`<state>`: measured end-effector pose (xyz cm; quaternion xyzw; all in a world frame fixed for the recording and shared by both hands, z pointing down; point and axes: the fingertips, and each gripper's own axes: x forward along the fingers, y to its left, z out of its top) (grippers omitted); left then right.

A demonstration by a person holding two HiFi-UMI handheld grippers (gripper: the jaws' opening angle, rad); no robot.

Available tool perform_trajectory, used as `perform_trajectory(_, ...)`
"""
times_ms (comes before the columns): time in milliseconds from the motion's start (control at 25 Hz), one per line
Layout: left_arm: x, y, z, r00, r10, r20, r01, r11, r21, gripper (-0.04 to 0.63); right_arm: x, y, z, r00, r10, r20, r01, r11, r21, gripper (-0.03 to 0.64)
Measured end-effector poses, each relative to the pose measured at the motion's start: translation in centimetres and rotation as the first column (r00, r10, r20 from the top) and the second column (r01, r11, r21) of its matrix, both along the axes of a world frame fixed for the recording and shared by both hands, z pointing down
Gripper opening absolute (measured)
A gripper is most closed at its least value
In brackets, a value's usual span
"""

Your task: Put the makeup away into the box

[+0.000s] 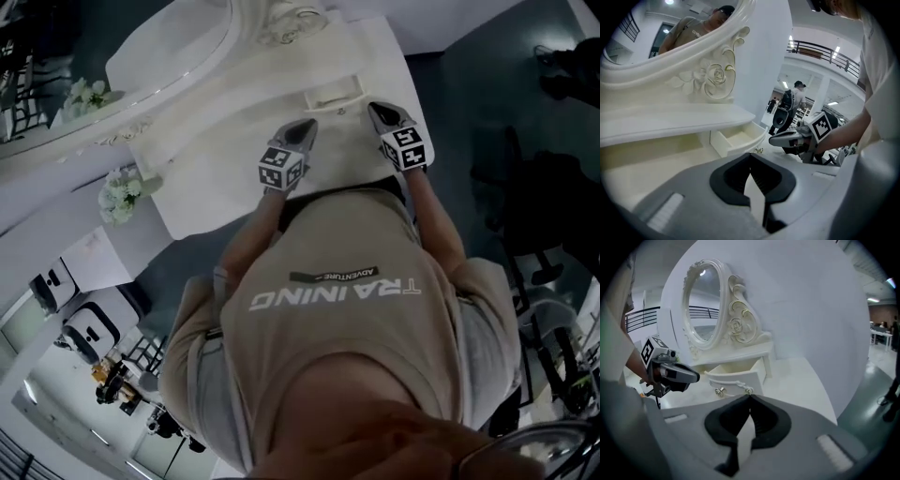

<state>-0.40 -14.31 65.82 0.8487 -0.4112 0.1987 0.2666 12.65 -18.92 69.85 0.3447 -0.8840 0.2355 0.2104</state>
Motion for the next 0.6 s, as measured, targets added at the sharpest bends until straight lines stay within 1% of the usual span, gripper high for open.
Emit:
perform_trajectory(120, 0.8, -0.6, 0.8, 1.000, 0.014, 0.005, -0.014, 1.000, -0.023, 0.006, 0.0, -0.1, 0.1, 1.000, 0.006, 0.022, -0.006, 1.000, -0.008, 0.005)
perform_trajectory(200, 1.2, -0.7, 1.3, 1.000, 0.019, -0.006, -0.019, 0.999, -0.033, 0.008, 0.1, -0.5, -0.1, 0.999, 0.009, 0.034, -0.009, 1.000, -0.011, 0.005)
perform_trajectory(360, 1.1, -0.7, 2.2, 1.000, -0.009, -0.028, 0.007, 0.998, -0.062, 0.008, -0.1, -1.2, -0.4, 0.999, 0.013, 0.030, -0.012, 0.999, -0.032, 0.005)
perform_trajectory(520, 1.1, -1.8, 2.7, 0.997, -0.041, -0.060, 0.037, 0.997, -0.069, 0.006, -0.7, -2.2, -0.1, 1.000, -0.030, 0.006, 0.030, 0.999, -0.012, 0.004)
perform_trajectory(600, 1.2, -2.0, 2.7, 0.996, -0.055, -0.074, 0.049, 0.995, -0.082, 0.008, -0.8, -2.2, 0.2, 0.999, -0.039, -0.001, 0.039, 0.999, -0.023, 0.005)
